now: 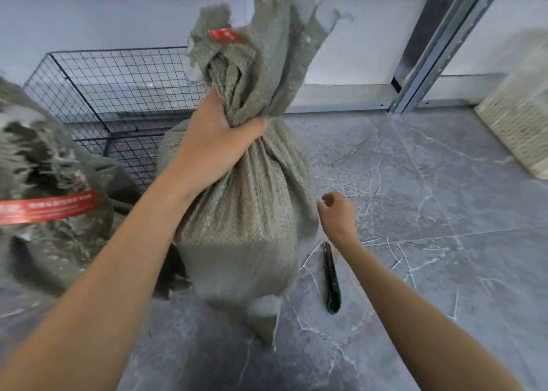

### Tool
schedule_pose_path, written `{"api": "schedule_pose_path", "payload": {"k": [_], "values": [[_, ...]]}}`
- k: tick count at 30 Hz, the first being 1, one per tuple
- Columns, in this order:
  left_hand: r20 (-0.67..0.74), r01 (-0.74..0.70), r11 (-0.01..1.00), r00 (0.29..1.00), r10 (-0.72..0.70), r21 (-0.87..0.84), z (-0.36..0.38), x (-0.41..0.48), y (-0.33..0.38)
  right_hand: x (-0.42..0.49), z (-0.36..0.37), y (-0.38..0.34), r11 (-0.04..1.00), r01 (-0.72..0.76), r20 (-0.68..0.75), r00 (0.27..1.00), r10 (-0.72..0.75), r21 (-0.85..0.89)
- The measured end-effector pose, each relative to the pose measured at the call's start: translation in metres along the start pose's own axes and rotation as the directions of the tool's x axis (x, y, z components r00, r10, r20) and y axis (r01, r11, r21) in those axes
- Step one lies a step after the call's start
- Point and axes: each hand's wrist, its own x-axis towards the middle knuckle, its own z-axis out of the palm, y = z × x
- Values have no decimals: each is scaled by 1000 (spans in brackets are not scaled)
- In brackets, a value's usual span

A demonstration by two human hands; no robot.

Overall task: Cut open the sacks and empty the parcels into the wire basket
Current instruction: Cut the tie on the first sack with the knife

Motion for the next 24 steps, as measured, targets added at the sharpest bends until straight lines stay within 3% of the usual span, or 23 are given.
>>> {"api": "schedule_pose_path", "payload": {"k": [4, 6, 9, 12, 16, 21, 23, 24], "values": [[7, 59, 989, 998, -58, -136, -5, 2, 5, -9, -41, -74, 930, 148, -171, 981, -94, 337], [12, 83, 978, 997, -82, -191, -8, 1, 6, -22, -58, -106, 882, 246, -200, 963, -178, 401], [2, 107, 971, 994, -109, -213, -10, 1, 7, -49, -74, -148, 814, 366, -49, 921, -386, 452], [-11, 97, 962, 995, -103, -254, -11, 1, 9, -71, -74, -170, 771, 434, 150, 820, -552, 465], [34, 104, 959, 995, -99, -265, -20, 2, 12, -81, -66, -186, 798, 417, 325, 754, -571, 435], [103, 90, 996, 991, -89, 2, -35, 9, 22, -76, -59, -193, 796, 466, 383, 704, -598, 386], [73, -63, 957, 996, 44, 285, -39, 9, 28, -74, -51, -197, 791, 499, 345, 717, -606, 353], [72, -146, 867, 989, 128, 476, -40, 9, 31, -72, -47, -198, 790, 516, 319, 727, -608, 330]]}}
